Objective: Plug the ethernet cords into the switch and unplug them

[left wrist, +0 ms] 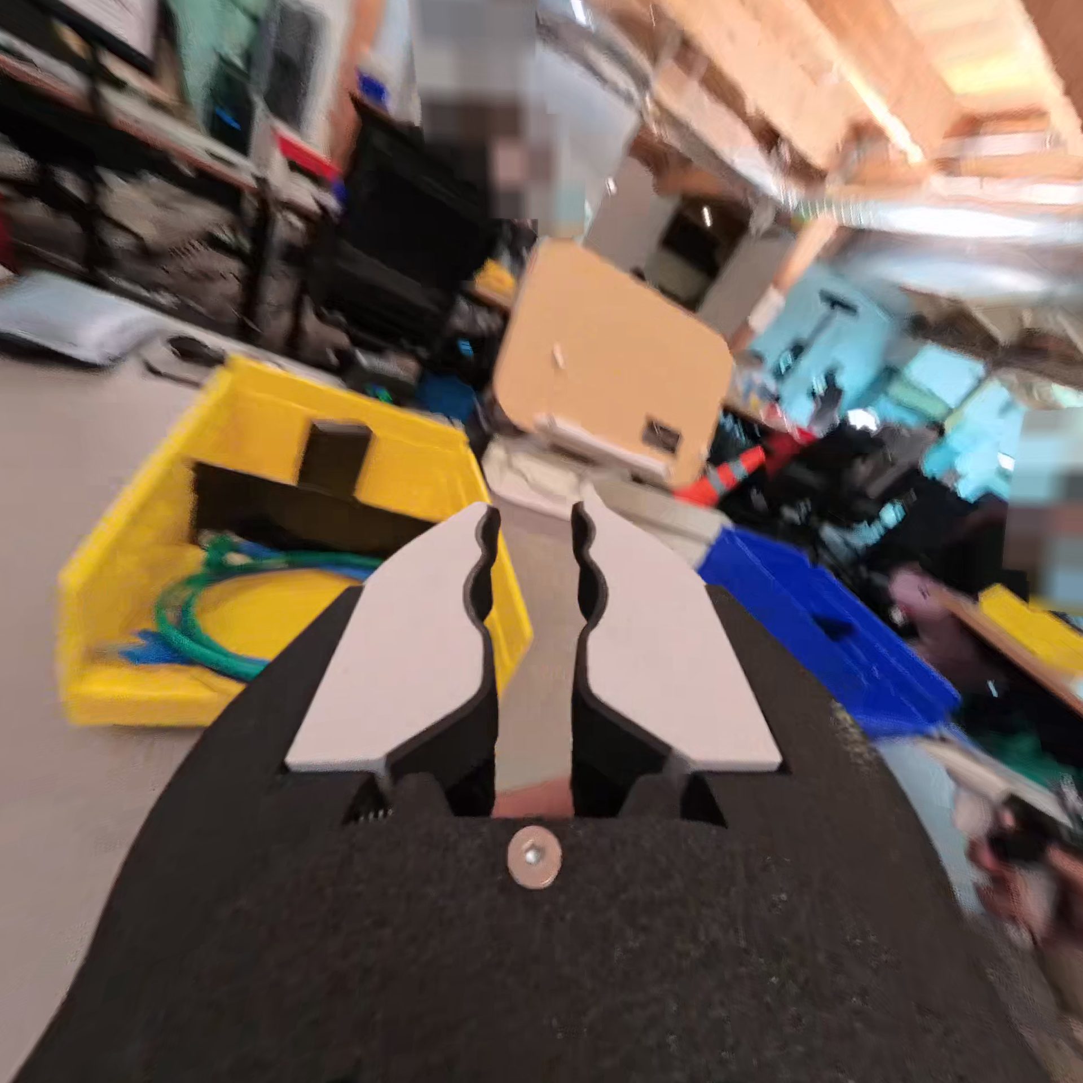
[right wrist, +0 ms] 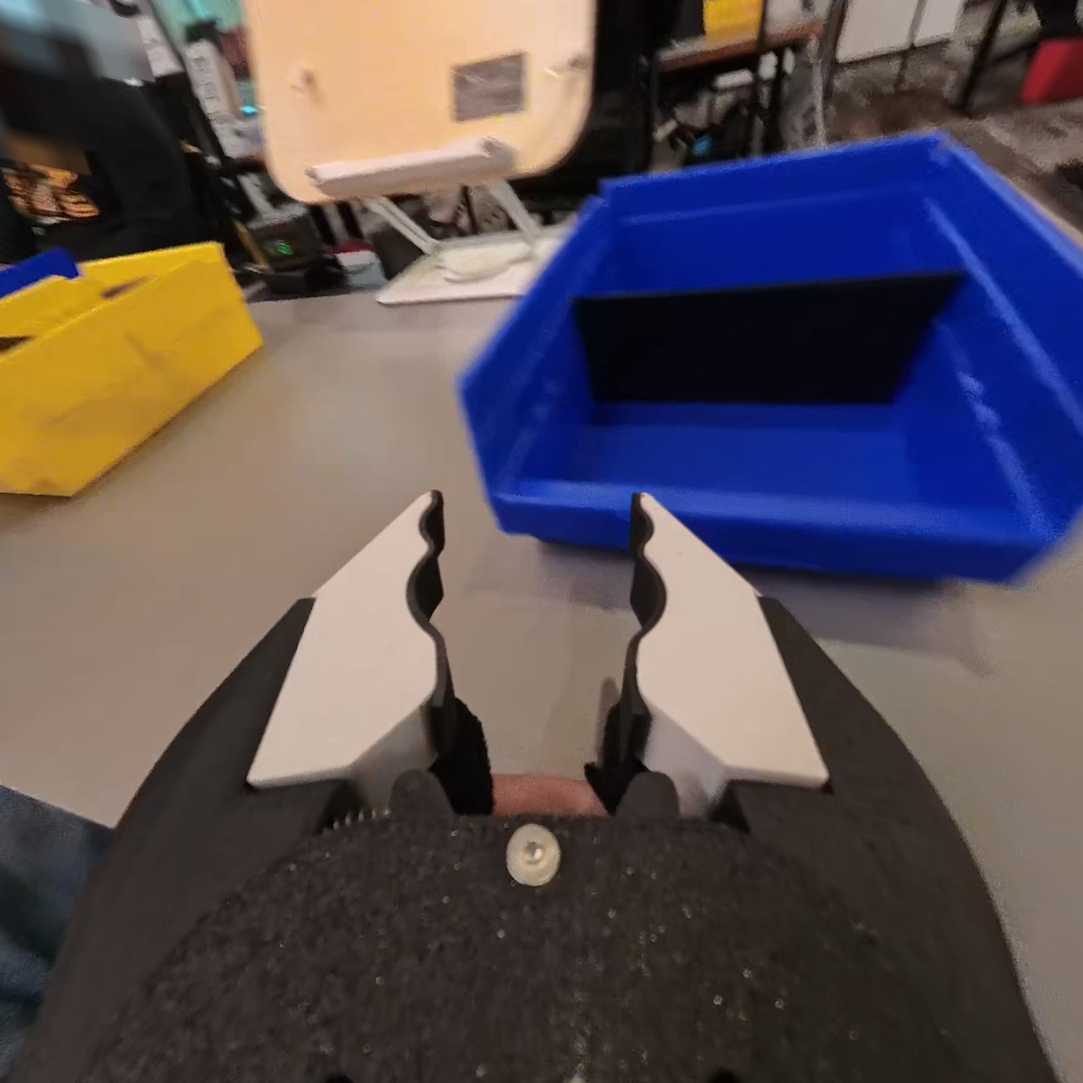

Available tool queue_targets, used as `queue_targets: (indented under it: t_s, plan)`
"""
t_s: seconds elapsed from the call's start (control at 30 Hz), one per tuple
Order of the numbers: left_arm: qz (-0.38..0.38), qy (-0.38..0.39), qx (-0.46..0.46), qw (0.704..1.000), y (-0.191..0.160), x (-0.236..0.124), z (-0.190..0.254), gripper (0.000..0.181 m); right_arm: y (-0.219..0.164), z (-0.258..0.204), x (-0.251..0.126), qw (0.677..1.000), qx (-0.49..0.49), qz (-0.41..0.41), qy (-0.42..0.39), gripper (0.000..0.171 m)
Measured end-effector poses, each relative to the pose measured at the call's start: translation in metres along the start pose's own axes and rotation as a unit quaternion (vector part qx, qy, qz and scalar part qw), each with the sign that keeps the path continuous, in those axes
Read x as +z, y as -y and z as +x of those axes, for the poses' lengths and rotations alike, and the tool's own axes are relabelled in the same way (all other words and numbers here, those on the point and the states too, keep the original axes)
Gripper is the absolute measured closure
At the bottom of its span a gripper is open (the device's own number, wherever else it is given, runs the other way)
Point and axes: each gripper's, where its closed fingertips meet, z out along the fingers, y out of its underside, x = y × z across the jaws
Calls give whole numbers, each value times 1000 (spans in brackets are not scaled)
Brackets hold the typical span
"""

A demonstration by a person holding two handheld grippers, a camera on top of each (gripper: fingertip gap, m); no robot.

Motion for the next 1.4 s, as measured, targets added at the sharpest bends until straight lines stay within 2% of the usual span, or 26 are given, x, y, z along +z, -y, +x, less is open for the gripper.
queue_targets:
  t_s: [0.07,0.13,0.23,0.33,0.47,0.57,0.73,0.97,1.2,1.4]
  plan:
    - [-89,-4,16,996,-48,5,14,157,-14,42,-15,999,-1,-24,-37,108]
    - [-154,32,55,986,-93,4,5,157,-18,72,-21,997,2,-35,-68,109]
    - [-184,97,111,972,-132,4,-25,158,-19,86,-19,996,15,-43,-79,109]
    - [-182,116,125,968,-153,2,-41,158,-33,82,-13,993,-15,-82,-79,108]
    - [-174,91,135,971,-145,7,-42,158,-25,69,-12,994,-53,-56,-83,109]
    - [-209,112,148,960,-156,8,-57,158,-21,60,-13,997,-23,-44,-66,112]
    - [-207,109,162,959,-156,10,-55,156,-20,49,-9,998,34,-33,-35,119]
    - [-209,86,162,961,-160,5,-42,156,-20,39,1,999,19,-39,-21,119]
    - [-187,109,160,963,-148,-2,-51,157,-19,32,9,997,66,-34,9,119]
    - [-193,110,158,962,-151,-4,-52,157,-20,31,13,997,67,-37,13,119]
